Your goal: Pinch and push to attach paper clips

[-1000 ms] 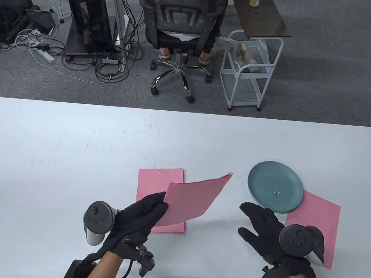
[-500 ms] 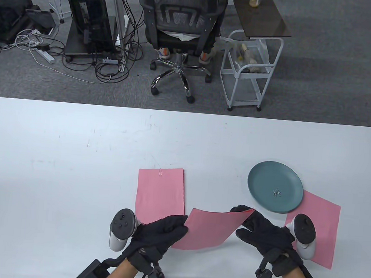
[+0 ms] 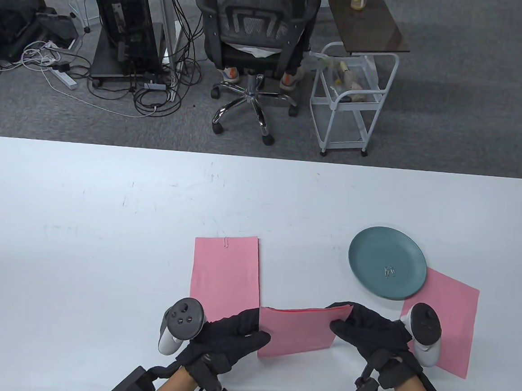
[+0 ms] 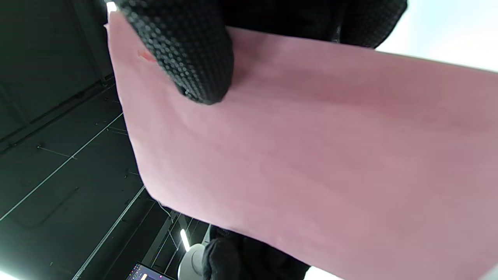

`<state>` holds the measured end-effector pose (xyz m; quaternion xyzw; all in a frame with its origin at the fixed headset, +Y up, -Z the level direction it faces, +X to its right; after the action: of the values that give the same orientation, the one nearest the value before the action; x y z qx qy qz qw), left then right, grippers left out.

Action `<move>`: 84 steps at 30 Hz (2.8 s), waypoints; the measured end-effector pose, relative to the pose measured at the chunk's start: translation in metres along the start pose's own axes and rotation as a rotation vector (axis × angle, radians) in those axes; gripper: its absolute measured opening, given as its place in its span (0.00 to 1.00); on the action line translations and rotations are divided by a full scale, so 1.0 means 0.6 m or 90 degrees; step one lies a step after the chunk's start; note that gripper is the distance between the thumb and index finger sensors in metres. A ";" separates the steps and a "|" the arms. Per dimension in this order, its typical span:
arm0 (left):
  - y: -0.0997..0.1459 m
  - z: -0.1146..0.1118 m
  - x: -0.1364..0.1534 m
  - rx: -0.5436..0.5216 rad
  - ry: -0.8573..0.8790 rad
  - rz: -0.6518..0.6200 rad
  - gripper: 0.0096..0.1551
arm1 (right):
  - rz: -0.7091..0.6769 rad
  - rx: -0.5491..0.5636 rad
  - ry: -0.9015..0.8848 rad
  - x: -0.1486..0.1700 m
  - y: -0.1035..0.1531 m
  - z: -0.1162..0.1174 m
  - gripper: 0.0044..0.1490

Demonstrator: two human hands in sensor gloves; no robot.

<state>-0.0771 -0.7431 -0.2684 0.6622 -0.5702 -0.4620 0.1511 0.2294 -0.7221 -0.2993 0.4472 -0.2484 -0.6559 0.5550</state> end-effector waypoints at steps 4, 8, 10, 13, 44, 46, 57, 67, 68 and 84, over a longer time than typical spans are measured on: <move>-0.001 0.001 -0.010 -0.025 -0.082 -0.003 0.27 | 0.006 -0.026 -0.029 0.004 0.000 0.006 0.27; -0.001 -0.003 -0.013 -0.028 -0.092 -0.004 0.25 | 0.004 -0.023 -0.044 0.004 0.000 0.009 0.29; -0.001 -0.004 -0.016 -0.036 -0.102 -0.008 0.24 | -0.004 -0.013 -0.048 0.003 0.000 0.008 0.28; 0.000 0.001 -0.019 -0.041 -0.099 -0.014 0.23 | -0.012 -0.006 -0.062 0.000 0.000 0.008 0.26; -0.005 0.010 0.002 -0.032 0.020 -0.023 0.23 | -0.025 0.003 -0.047 -0.016 0.001 -0.012 0.24; -0.005 0.012 0.004 -0.037 0.027 -0.019 0.23 | -0.038 0.038 -0.035 -0.027 0.003 -0.030 0.24; -0.003 0.016 0.006 -0.049 0.052 -0.014 0.23 | -0.033 0.297 0.107 -0.071 0.024 -0.149 0.30; -0.005 0.012 0.006 -0.034 0.063 -0.014 0.22 | 0.273 0.286 0.448 0.002 -0.016 -0.215 0.32; -0.005 0.012 0.007 -0.034 0.065 -0.014 0.23 | 0.294 0.281 0.471 0.008 -0.019 -0.217 0.32; -0.011 0.003 0.003 -0.008 0.085 -0.020 0.22 | 0.542 0.182 0.779 0.112 -0.066 -0.219 0.30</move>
<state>-0.0747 -0.7421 -0.2752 0.6994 -0.5455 -0.4226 0.1862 0.3241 -0.7532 -0.4153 0.6641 -0.1300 0.0186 0.7360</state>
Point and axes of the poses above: the tracker on the back of each hand, its own x axis roughly to the little-finger side, its own y axis roughly from the fingertips to the wrist, z = x × y, the point moved 3 cm from there along -y, roughly from the wrist to the fingertips, and after that the axes turned 7 degrees about -z, right-handed, at the moved point
